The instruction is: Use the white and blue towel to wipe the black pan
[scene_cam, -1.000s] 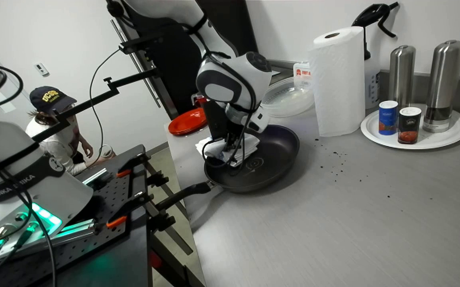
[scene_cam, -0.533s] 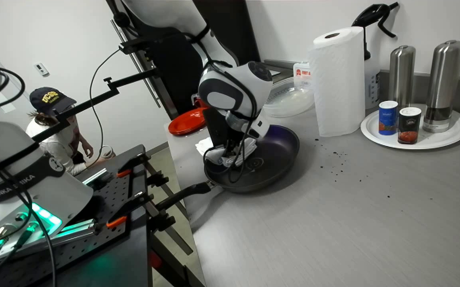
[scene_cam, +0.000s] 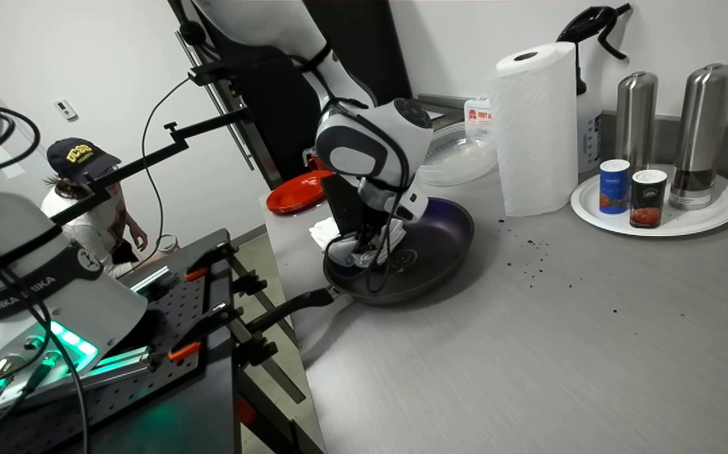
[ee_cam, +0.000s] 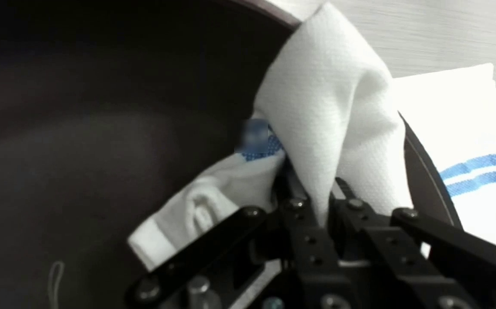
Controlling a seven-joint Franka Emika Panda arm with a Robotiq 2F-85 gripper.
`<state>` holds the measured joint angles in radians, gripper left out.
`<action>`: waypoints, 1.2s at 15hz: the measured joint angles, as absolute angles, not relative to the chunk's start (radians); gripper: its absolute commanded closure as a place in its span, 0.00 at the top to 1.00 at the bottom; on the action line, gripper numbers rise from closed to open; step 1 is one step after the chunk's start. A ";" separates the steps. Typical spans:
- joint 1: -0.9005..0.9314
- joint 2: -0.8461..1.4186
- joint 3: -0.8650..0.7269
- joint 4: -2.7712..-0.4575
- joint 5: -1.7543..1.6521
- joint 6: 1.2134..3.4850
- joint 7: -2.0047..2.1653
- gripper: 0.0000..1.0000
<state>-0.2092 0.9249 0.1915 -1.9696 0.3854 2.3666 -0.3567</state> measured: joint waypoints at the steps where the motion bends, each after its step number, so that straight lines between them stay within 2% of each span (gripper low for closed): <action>1: -0.207 0.924 0.188 -1.970 0.375 2.367 -0.355 0.03; 8: -0.175 0.906 0.139 -1.968 0.291 2.367 -0.312 0.03; 18: -0.116 0.887 -0.018 -1.937 0.135 2.377 -0.169 0.03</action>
